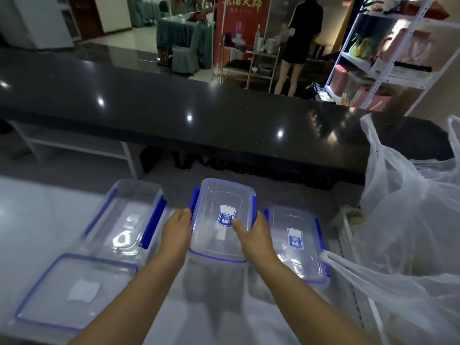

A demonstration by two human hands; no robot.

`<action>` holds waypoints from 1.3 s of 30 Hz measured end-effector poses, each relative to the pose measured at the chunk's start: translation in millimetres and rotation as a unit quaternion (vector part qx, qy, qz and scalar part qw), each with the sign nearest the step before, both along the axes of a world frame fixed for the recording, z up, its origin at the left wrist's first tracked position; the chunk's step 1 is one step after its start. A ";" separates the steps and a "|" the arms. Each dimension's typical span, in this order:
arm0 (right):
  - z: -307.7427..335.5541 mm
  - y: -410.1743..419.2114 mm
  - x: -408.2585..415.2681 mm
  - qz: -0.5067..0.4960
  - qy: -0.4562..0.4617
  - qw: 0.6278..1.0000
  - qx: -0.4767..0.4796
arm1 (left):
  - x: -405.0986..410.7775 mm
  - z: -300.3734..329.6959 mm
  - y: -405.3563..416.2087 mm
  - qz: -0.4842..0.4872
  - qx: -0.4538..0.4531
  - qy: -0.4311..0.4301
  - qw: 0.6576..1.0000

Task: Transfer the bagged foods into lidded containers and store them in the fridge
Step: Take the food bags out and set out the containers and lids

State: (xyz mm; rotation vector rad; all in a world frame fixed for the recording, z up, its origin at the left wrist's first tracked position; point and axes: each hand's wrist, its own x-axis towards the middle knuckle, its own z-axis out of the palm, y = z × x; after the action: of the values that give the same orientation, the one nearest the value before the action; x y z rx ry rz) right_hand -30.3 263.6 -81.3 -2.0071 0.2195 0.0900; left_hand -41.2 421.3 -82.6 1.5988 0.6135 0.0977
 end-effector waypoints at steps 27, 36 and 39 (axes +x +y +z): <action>-44.1 31.5 0.4 -0.026 -0.099 0.976 -0.194 | -6.0 -43.3 22.9 -0.079 0.368 0.038 0.926; -25.2 40.4 -18.0 -0.016 -0.056 0.985 -0.163 | -14.6 -28.4 25.0 -0.058 0.348 -0.039 0.935; 3.8 47.7 -29.3 -0.047 -0.080 0.992 0.079 | -27.2 -7.9 27.3 -0.031 0.303 -0.094 0.948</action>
State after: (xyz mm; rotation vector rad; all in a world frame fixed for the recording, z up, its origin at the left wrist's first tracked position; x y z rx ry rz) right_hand -59.6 311.3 -77.5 -1.8323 0.1975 -0.1112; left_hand -68.4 448.7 -90.6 2.1690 0.3990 0.4192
